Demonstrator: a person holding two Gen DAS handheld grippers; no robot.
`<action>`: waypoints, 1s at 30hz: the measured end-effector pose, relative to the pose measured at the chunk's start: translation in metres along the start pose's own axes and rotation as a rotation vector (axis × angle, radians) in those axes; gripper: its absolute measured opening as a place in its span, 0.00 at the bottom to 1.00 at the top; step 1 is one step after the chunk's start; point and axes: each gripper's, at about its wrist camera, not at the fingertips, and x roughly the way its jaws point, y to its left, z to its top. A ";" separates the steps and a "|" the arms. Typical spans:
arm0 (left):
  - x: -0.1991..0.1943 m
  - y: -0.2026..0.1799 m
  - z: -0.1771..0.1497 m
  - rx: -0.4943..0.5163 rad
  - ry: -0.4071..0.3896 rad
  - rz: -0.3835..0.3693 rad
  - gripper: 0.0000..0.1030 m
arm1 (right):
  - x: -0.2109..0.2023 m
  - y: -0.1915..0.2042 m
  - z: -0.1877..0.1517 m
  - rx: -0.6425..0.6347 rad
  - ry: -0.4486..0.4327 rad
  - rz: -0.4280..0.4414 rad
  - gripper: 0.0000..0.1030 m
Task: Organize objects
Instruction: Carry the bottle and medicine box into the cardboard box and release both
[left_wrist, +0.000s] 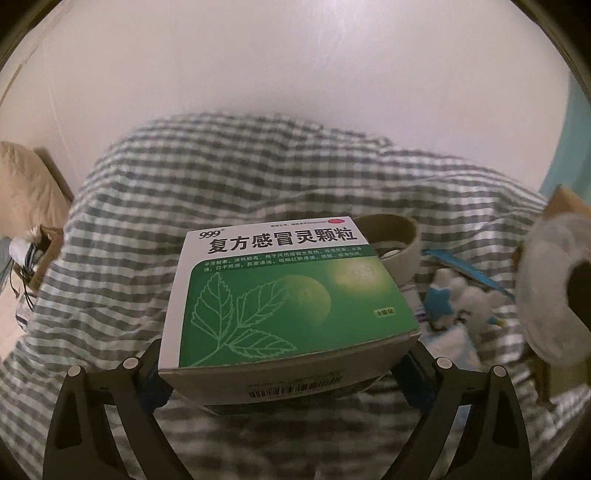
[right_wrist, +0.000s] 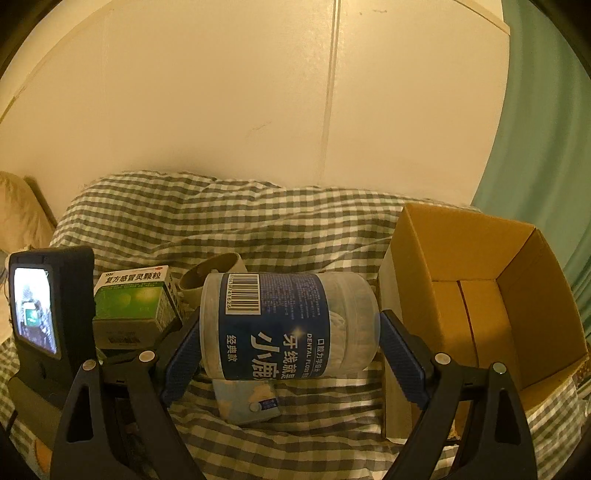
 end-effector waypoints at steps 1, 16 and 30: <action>-0.009 0.001 0.000 0.004 -0.010 -0.007 0.94 | -0.005 0.002 0.002 -0.004 -0.010 0.004 0.86; -0.212 -0.009 0.025 0.020 -0.255 -0.196 0.94 | -0.178 -0.033 0.041 -0.042 -0.214 -0.035 0.86; -0.258 -0.124 0.029 0.201 -0.290 -0.343 0.94 | -0.226 -0.131 0.063 -0.021 -0.248 -0.158 0.86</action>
